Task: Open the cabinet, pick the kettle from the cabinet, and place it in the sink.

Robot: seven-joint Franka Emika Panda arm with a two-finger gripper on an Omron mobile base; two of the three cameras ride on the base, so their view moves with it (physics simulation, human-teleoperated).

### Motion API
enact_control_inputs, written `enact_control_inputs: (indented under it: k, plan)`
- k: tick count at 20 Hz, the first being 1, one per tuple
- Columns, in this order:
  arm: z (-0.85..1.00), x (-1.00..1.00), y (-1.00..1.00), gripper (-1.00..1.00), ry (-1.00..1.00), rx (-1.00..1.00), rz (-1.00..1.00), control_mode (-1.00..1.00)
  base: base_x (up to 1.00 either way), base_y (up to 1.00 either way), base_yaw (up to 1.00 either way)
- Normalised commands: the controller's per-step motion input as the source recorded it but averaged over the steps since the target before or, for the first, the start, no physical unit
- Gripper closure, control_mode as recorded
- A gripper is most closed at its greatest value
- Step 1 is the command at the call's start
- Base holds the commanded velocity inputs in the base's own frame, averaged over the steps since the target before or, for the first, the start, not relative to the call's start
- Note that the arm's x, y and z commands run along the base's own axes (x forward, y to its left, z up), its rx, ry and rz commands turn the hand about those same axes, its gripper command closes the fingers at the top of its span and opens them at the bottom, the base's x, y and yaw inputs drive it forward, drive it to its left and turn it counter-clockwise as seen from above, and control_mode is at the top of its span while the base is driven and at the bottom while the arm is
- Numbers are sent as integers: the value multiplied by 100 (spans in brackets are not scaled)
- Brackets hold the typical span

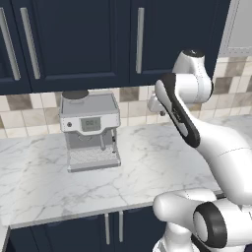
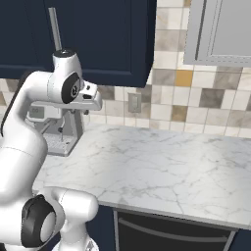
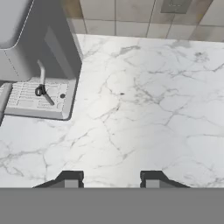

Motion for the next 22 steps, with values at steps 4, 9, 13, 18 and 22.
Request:
enact_control_inputs:
  k: [4, 9, 13, 18, 22]
  plan:
    - [0, -7, 0, -100, -4, 0, 0, -100, 0, 0, 0]
    - [4, -17, 7, -100, -26, -7, 0, -100, 0, 0, 0]
    - [8, -13, 12, -100, -26, -1, 0, -100, 0, 0, 0]
    - [18, -8, 11, -100, -22, 0, 0, -100, 0, 0, 0]
    - [24, -1, 13, -100, -15, 0, -3, -100, 0, 0, 0]
